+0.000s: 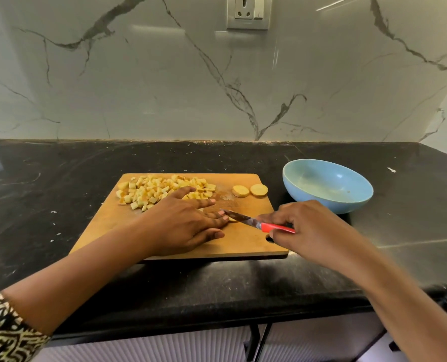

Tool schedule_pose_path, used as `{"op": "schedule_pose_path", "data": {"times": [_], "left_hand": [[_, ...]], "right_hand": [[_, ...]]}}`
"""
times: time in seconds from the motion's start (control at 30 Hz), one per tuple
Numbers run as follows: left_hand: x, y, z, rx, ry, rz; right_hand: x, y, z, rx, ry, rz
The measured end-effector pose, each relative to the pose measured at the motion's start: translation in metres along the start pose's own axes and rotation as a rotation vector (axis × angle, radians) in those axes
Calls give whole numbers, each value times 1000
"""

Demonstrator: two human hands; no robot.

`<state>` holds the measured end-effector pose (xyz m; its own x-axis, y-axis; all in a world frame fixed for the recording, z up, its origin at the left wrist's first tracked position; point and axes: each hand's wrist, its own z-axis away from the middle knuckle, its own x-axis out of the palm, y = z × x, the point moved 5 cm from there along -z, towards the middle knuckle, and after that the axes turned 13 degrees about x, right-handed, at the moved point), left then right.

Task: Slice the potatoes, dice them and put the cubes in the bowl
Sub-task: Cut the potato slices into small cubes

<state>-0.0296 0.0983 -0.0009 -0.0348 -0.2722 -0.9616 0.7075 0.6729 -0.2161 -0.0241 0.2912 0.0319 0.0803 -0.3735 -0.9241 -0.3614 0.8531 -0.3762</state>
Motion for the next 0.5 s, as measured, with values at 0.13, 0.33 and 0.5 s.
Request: {"op": "schedule_pose_path", "data": {"times": [0.13,0.33,0.5], "left_hand": [[2,-1,0,-3,5,19],[2,-2,-1,-22,16,24],[3,-7,-1,-7,133,90]], "right_hand": [[7,-10,-3,-28,35,65],[3,-5,22,-26,33,156],[-19,8,44,18,-14,153]]}}
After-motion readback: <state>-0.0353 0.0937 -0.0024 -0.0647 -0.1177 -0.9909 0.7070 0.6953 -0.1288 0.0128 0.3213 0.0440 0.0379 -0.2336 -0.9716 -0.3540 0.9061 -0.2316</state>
